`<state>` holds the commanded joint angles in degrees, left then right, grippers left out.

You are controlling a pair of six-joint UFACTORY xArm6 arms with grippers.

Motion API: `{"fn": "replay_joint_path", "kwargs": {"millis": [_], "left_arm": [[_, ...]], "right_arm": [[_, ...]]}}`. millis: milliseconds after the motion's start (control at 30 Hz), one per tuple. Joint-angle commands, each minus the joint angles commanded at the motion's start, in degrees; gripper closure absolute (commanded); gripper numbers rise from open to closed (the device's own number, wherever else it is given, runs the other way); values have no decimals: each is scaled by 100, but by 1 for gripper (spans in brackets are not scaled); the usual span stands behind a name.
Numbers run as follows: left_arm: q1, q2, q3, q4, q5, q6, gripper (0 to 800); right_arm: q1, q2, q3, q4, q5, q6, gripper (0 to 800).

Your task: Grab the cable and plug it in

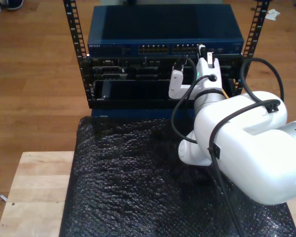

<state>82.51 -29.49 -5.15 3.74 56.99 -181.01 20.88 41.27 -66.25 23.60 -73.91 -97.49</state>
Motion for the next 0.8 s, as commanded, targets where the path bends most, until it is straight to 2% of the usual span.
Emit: {"fn": "replay_joint_path", "kwargs": {"millis": [800], "left_arm": [[0,0,0,0,0,0,0]], "right_arm": [[-18,105,-185,0,70,26,800]]}}
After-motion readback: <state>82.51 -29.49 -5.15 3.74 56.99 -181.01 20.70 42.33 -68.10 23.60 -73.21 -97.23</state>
